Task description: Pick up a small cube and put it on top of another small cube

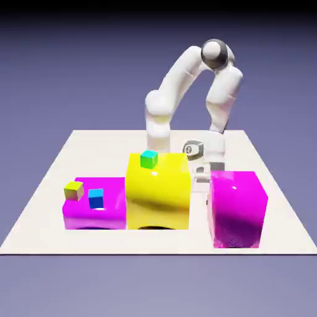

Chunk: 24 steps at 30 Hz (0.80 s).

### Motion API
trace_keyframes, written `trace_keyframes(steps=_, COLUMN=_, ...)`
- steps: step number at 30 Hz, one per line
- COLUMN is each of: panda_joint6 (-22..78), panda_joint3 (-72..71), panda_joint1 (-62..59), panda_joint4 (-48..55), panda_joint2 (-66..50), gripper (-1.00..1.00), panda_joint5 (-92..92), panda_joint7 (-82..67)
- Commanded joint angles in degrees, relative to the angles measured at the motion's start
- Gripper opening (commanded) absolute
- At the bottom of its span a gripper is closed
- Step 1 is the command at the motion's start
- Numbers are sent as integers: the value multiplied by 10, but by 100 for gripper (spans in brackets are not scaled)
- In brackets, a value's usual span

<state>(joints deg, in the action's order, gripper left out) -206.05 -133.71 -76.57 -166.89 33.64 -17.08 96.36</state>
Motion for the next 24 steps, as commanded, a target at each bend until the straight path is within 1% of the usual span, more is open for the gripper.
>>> trace_keyframes(steps=1, panda_joint6=9, panda_joint3=15, panda_joint1=21, panda_joint4=-6, panda_joint2=-11, gripper=-100, panda_joint5=-12, panda_joint7=-10)
trace_keyframes(steps=7, panda_joint6=60, panda_joint3=102, panda_joint1=143, panda_joint4=-40, panda_joint2=-78, gripper=-100, panda_joint5=-71, panda_joint7=-62)
trace_keyframes(steps=11, panda_joint6=94, panda_joint3=127, panda_joint1=184, panda_joint4=2, panda_joint2=-131, gripper=-100, panda_joint5=29, panda_joint7=-29)
trace_keyframes(steps=24, panda_joint6=312, panda_joint3=287, panda_joint1=222, panda_joint4=166, panda_joint2=-269, gripper=-100, panda_joint5=353, panda_joint7=171)
